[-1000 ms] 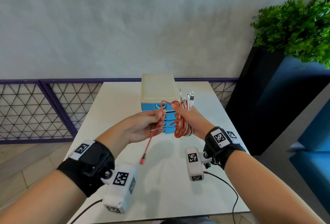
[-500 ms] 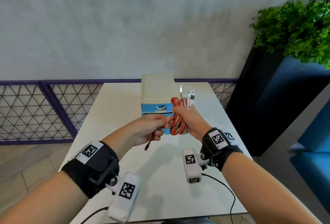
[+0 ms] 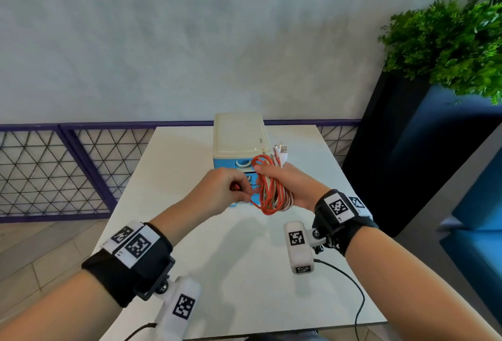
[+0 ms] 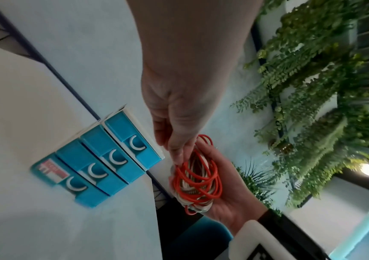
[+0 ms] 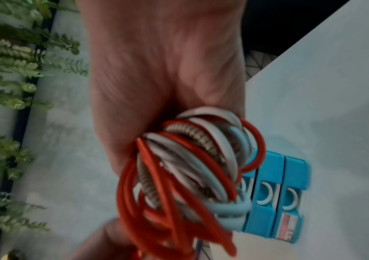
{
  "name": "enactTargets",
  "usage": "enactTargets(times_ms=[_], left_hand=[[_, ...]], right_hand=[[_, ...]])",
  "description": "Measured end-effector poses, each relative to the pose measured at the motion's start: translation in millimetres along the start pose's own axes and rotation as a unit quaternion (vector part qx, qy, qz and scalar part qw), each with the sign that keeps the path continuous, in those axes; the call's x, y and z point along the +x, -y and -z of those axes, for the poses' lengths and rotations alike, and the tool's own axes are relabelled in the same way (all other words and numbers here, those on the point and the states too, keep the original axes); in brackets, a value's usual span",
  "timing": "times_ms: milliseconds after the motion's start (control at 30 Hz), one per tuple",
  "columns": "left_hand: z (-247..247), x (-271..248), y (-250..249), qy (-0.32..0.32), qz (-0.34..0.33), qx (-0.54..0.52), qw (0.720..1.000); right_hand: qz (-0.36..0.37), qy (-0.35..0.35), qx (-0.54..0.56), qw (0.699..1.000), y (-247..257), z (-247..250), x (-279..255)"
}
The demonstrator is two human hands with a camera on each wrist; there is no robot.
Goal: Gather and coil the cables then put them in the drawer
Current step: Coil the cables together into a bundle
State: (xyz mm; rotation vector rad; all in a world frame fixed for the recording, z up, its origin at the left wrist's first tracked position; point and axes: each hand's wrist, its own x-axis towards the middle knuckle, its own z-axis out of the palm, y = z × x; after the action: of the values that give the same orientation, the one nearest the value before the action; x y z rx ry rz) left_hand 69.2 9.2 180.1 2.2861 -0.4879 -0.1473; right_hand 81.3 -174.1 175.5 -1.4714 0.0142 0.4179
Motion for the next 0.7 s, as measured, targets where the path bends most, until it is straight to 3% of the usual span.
enactTargets(times_ms=[100, 300, 433, 567, 633, 700], left_hand=[[-2.9, 1.2, -5.2, -0.042, -0.032, -0.071, 0.996], [-12.5, -4.2, -6.0, -0.114, -0.090, -0.038, 0.989], [-15.1, -0.7, 4.5, -0.148, -0.097, 0.001, 0.984], [1.0, -1.3, 13.2, -0.109, -0.103, -0.053, 0.987], [11.9, -3.5, 18.7, -0.083, -0.151, 0.054, 0.983], [16.1, -5.7, 16.5, -0.068, -0.219, 0.242, 0.943]], right_hand=[[-0.027, 0.067, 0.002, 0.997, -2.7, -5.9, 0.7], [-0.033, 0.115, 0.053, 0.991, -1.9, -10.9, -4.7], [-0.032, 0.087, 0.003, 0.996, -7.2, -13.9, -3.2], [-0.047, 0.033, 0.001, 0.998, -2.2, -5.2, -5.2], [-0.064, 0.018, -0.006, 0.998, 2.8, 1.7, -7.0], [-0.078, 0.040, -0.051, 0.995, 9.2, 1.0, -9.3]])
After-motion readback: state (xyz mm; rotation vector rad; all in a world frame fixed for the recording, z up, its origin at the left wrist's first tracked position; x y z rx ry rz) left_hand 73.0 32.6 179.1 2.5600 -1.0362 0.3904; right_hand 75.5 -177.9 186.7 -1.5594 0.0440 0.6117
